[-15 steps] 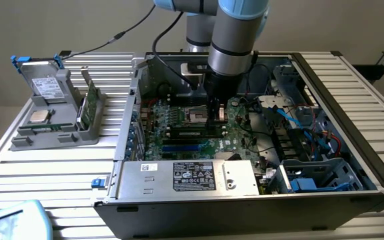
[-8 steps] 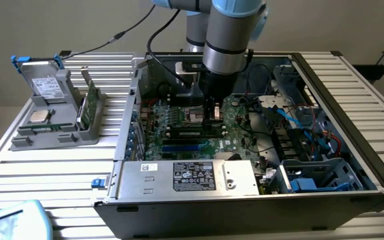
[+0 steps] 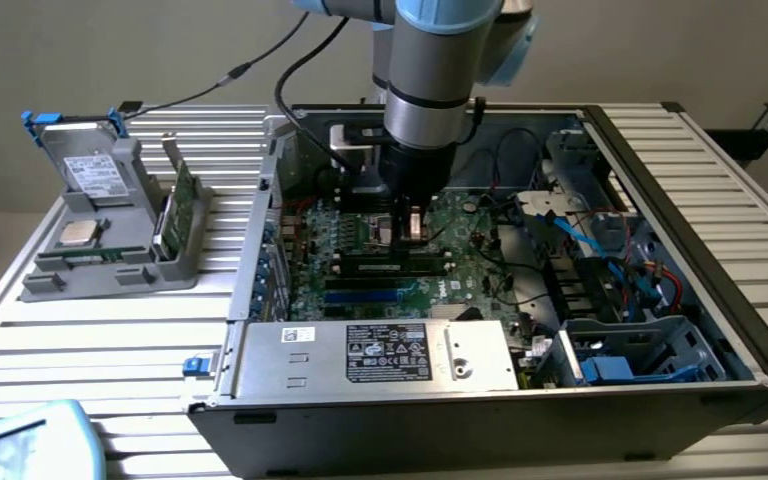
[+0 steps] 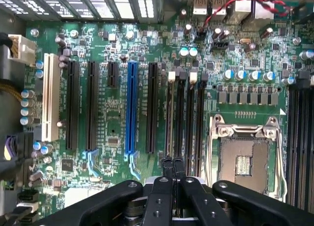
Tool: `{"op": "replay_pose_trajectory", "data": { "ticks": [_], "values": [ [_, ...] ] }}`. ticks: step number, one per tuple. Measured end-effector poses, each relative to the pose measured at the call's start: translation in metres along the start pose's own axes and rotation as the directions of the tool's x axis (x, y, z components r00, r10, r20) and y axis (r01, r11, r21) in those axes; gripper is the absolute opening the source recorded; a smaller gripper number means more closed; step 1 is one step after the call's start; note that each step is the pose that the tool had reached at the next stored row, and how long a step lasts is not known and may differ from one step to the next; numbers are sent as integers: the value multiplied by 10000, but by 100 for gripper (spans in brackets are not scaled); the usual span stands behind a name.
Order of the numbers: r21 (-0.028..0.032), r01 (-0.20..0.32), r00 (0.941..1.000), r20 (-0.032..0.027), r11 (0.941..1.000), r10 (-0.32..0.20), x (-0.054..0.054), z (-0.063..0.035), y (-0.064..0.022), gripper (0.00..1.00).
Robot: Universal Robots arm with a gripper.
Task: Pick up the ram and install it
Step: 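Press down the ram until it locks into place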
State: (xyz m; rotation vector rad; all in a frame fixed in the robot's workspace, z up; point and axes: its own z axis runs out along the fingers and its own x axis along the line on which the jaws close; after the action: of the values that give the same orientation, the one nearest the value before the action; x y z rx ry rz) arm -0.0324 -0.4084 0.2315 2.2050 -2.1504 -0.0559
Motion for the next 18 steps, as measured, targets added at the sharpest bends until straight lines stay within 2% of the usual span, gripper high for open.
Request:
{"op": "replay_pose_trajectory", "data": {
  "ticks": [4, 13, 18],
  "values": [
    [61, -1, 10000, 3, 10000, 1, -3, 7, 96, 11],
    [141, -1, 10000, 7, 9999, 1, -7, 19, 271, 11],
    [172, -2, 10000, 12, 9999, 2, -8, 38, 299, 11]
  ]
}}
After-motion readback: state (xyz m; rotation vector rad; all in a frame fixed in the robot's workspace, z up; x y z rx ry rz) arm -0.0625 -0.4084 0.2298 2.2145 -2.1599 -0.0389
